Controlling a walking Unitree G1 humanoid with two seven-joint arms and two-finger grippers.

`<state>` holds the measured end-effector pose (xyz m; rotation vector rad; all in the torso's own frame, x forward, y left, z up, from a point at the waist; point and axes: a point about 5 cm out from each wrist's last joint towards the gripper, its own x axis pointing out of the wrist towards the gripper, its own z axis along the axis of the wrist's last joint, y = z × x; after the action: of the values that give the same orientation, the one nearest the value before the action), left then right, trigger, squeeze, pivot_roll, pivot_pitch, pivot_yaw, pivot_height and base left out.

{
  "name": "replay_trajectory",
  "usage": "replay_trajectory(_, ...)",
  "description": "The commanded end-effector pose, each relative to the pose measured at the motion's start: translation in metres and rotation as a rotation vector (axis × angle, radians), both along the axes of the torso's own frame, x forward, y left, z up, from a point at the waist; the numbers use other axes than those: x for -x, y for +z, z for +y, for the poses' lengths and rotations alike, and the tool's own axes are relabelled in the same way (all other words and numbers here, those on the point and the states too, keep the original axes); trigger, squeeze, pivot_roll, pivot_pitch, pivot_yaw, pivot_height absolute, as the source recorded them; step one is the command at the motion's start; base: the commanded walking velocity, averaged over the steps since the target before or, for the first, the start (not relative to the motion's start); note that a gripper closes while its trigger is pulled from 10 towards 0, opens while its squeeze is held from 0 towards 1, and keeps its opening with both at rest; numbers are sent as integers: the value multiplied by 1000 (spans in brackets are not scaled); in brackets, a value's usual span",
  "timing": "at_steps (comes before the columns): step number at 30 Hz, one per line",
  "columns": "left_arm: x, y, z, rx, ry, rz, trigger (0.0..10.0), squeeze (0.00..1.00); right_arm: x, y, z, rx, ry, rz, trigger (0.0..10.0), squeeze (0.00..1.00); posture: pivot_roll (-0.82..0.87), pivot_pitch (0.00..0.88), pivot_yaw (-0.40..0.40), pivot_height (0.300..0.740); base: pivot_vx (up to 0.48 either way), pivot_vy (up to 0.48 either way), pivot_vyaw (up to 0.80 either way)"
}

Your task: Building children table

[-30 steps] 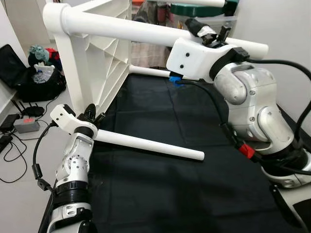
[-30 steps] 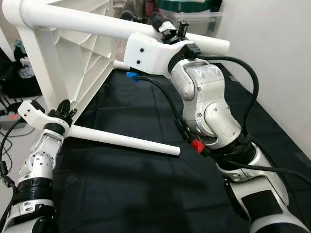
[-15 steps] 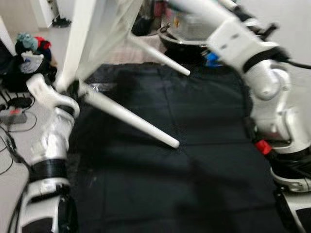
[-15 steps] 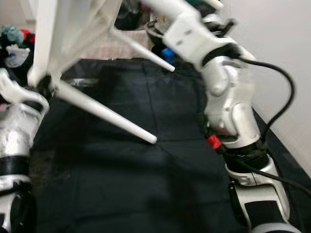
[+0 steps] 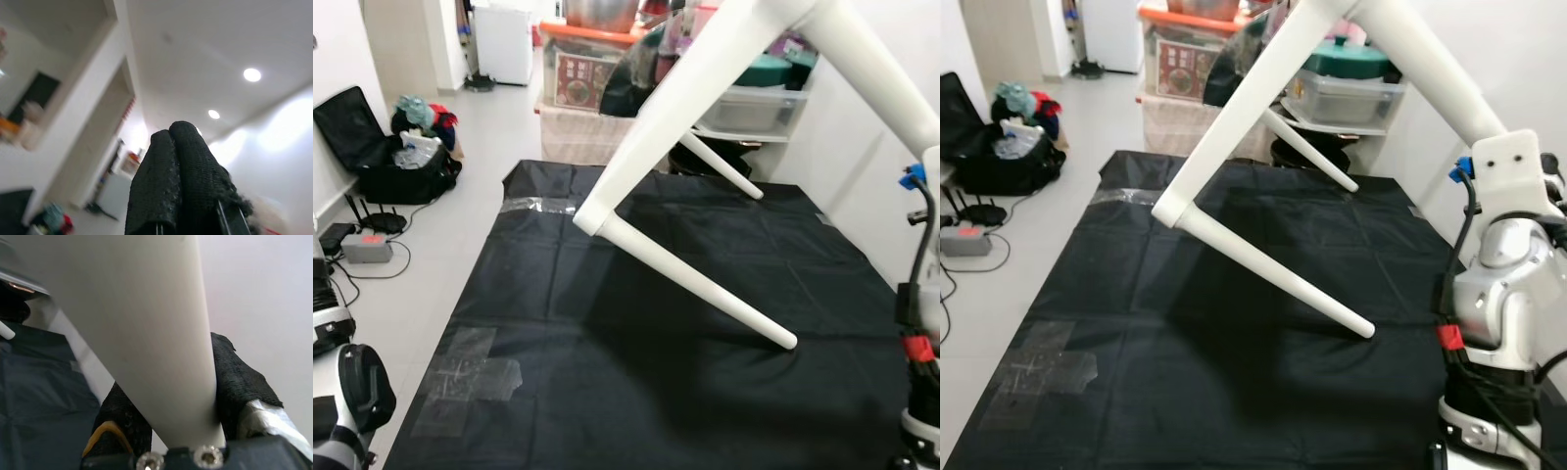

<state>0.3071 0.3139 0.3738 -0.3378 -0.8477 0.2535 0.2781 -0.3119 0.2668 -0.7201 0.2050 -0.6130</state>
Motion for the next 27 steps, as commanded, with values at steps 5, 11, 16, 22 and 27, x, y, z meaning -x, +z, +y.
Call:
replay_trajectory(5, -23, -45, -36, 71, -243, 144, 10000, 0, 15, -129, -3, -596, -122, 400, 0, 0, -108, 28, -2, 740, 0, 0, 0)
replay_trajectory(11, -36, -146, -94, 321, -607, 396, 10000, 0, 23, -146, -1, -743, -176, 421, 0, 0, -106, 36, -13, 740, 0, 0, 0)
replay_trajectory(16, -29, -203, -131, 424, -719, 567, 10000, 0, 22, -147, 3, -757, -177, 420, 0, 0, -105, 38, -22, 740, 0, 0, 0)
replay_trajectory(22, -31, -211, -180, 339, -866, 629, 10000, 0, 19, -145, 6, -788, -170, 409, 0, 0, -116, 39, -36, 740, 0, 0, 0)
replay_trajectory(27, -40, -174, -212, 173, -993, 527, 10000, 0, 21, -149, 8, -845, -180, 416, 0, 0, -128, 42, -43, 740, 0, 0, 0)
